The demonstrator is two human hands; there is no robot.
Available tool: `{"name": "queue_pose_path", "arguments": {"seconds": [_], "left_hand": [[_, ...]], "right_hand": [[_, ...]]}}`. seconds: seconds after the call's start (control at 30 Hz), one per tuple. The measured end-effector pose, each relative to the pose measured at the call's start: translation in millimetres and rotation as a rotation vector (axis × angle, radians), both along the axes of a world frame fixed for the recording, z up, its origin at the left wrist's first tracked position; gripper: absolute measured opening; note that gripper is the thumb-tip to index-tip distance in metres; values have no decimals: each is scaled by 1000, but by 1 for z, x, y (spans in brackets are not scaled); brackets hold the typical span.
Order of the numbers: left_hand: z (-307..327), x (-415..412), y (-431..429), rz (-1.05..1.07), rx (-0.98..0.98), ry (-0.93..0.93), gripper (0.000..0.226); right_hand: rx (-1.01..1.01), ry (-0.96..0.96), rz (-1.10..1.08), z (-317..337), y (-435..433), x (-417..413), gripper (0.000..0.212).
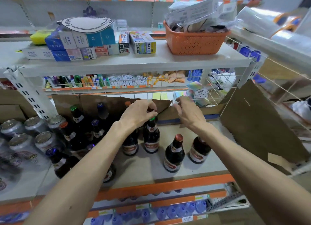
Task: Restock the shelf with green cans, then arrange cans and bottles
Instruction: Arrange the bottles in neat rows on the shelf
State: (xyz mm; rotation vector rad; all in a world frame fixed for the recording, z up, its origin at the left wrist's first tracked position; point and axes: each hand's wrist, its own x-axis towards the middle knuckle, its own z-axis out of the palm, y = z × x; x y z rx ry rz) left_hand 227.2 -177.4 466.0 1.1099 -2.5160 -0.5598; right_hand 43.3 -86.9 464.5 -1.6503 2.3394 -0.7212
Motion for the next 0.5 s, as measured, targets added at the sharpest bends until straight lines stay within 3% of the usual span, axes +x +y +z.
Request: {"name": "queue_pose_path", "arguments": {"seconds": [0.27,0.5], "left_hand": [[10,-98,42,-201,75,-54,14],[1,-122,70,-241,130,-144,23]], "right_hand": [[-13,-42,-294,5,82,-83,26],[20,-118,-277,-2,118,-96,33]]}}
